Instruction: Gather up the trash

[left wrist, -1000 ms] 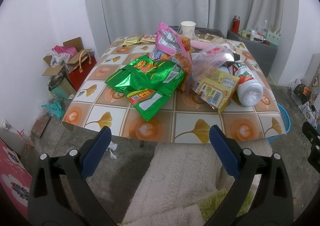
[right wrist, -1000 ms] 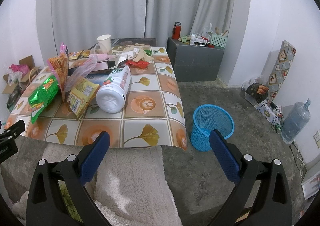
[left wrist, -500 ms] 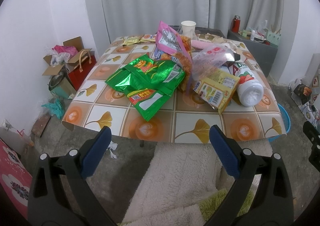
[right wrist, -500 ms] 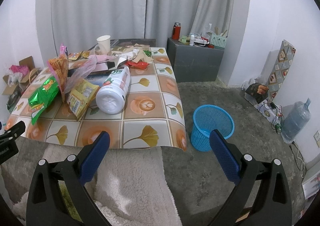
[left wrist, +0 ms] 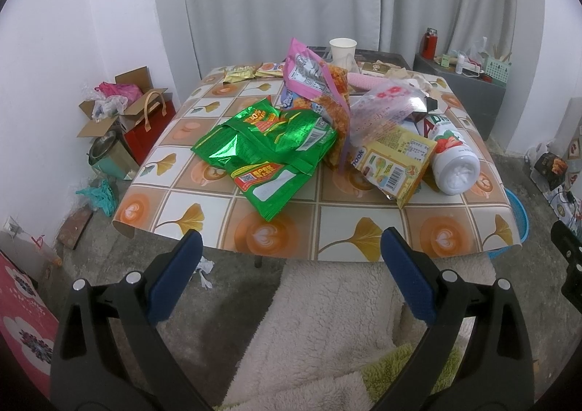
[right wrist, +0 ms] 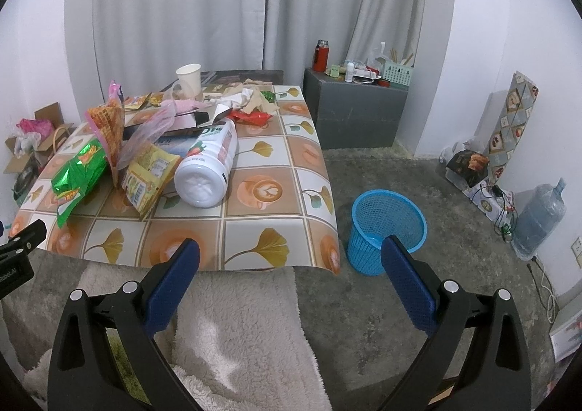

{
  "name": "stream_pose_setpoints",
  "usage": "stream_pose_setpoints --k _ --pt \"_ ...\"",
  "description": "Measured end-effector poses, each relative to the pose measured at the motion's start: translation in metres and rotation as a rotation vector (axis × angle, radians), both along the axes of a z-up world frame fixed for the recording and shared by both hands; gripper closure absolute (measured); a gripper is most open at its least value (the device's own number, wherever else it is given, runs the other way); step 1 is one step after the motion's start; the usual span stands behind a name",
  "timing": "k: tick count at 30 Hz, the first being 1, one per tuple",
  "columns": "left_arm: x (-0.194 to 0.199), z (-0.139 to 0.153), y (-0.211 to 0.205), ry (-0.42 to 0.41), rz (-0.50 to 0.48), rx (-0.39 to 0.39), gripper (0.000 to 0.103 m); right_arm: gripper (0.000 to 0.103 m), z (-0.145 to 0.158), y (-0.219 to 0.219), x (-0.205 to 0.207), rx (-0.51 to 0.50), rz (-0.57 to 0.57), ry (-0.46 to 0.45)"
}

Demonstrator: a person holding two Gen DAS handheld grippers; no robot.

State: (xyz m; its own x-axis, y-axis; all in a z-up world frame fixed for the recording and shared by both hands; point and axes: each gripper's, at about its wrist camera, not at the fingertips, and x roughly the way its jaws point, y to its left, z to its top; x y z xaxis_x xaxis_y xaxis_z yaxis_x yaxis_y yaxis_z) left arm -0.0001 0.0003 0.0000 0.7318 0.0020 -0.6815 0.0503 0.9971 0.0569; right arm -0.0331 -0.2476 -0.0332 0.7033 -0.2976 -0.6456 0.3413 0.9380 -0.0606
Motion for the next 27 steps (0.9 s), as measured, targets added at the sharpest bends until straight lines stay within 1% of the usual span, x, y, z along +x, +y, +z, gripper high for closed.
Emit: stream_pose_setpoints --k 7,8,10,15,17,18,21,24,27 --pt "0.0 0.0 0.0 0.0 -0.001 0.002 0.009 0.006 0.0 0.0 0.0 0.0 -0.001 0.001" --pt "0.0 0.0 0.0 0.001 0.0 0.001 0.009 0.006 0.005 -0.003 -0.001 0.001 0.0 0.003" --pt "0.001 0.0 0.001 0.006 0.002 -0.006 0.009 0.006 0.004 -0.002 -0.001 0.003 0.001 0.004" --pt "0.006 -0.001 0.013 0.004 -0.004 -0.034 0.009 0.006 0.007 -0.003 0.003 -0.003 0.011 -0.039" --pt "0.013 0.004 0.018 -0.021 -0.036 -0.072 0.009 0.006 0.01 -0.004 0.009 -0.009 0.024 -0.059" --pt "0.016 0.01 0.021 -0.051 -0.057 -0.093 0.009 0.006 0.013 -0.004 0.013 -0.013 0.035 -0.073" --pt "0.025 0.022 0.02 -0.13 -0.113 -0.118 0.009 0.006 0.018 -0.004 0.021 -0.005 0.082 -0.113" --pt "0.036 0.033 0.021 -0.187 -0.152 -0.16 0.009 0.006 0.019 -0.005 0.033 0.044 0.141 -0.157" --pt "0.049 0.041 0.018 -0.205 -0.17 -0.178 0.009 0.006 0.018 -0.01 0.044 0.098 0.166 -0.168"
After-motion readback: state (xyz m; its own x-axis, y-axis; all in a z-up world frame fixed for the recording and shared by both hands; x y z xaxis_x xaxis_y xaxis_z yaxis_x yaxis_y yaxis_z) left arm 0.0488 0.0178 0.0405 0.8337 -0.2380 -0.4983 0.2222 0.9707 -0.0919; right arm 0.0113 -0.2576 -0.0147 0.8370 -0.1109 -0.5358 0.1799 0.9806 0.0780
